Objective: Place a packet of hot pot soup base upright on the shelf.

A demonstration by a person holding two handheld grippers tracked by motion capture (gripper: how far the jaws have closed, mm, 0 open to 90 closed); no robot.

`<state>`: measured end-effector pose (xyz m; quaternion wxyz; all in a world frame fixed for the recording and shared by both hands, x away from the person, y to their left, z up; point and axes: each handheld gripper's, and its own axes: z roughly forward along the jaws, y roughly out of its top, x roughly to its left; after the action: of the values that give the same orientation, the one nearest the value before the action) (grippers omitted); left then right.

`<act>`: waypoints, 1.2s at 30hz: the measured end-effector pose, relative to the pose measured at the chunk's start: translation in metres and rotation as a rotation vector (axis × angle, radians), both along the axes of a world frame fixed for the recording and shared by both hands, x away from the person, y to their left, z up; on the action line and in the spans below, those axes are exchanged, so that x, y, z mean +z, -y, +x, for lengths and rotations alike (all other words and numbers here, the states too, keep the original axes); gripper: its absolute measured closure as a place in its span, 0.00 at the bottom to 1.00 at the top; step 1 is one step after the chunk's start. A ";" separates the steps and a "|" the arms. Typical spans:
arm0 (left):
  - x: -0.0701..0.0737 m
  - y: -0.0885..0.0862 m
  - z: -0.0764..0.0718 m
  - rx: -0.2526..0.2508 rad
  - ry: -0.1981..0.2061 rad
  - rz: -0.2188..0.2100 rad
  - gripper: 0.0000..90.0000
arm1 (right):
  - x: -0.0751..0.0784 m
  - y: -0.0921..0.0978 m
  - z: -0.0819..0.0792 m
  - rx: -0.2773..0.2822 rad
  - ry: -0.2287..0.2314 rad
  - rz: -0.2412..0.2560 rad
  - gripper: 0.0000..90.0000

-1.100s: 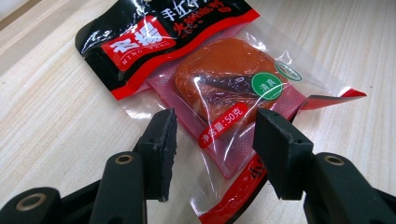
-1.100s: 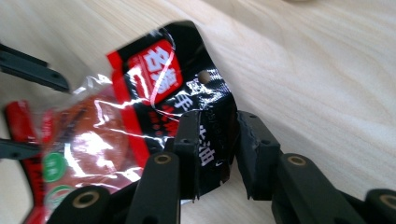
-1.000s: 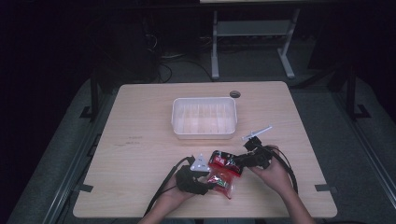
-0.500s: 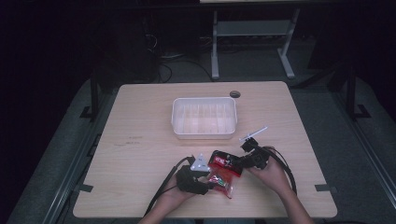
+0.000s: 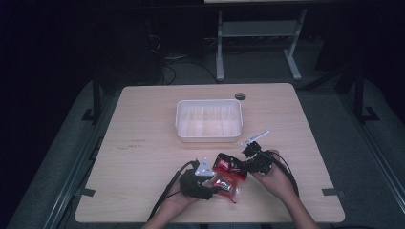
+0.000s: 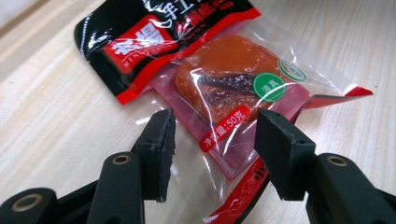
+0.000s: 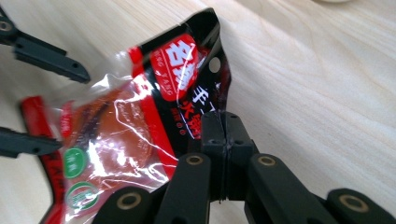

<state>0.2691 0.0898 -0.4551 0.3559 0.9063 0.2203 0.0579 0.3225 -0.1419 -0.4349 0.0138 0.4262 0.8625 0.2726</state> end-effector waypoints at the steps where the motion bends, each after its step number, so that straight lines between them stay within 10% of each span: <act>1: 0.000 0.000 0.000 0.000 0.000 0.000 0.51 | 0.000 0.000 0.000 0.000 0.000 0.000 0.99; 17: 0.025 -0.031 -0.017 0.020 0.051 -0.020 0.45 | 0.062 0.001 -0.019 0.038 0.042 0.159 0.99; 36: 0.029 -0.106 -0.015 0.220 0.069 -0.076 0.39 | 0.148 0.007 -0.005 -0.037 0.108 0.242 0.99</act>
<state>0.2544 0.1962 -0.4257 0.3887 0.8601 0.3080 0.1194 0.3173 -0.1488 -0.2870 0.0136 0.4254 0.8133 0.3967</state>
